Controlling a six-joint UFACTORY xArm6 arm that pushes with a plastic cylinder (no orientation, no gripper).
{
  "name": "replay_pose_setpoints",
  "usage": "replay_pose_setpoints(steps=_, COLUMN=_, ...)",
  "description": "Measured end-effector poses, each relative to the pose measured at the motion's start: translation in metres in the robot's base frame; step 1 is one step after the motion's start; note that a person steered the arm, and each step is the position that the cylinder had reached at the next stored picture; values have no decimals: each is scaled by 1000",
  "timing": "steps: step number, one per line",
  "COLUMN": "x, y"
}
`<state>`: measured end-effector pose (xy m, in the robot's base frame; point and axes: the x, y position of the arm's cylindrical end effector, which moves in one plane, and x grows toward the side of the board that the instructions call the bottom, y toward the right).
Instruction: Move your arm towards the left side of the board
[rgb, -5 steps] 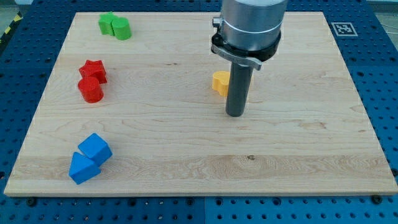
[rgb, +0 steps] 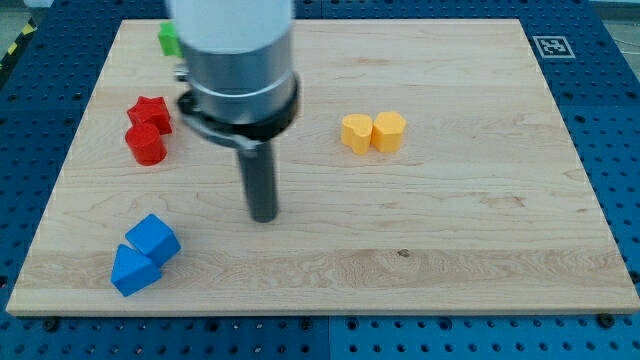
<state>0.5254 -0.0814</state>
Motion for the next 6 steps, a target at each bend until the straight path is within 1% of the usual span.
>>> replay_pose_setpoints(steps=1, x=-2, y=-33)
replay_pose_setpoints(steps=4, x=-4, y=-40)
replay_pose_setpoints(steps=6, x=-4, y=-61)
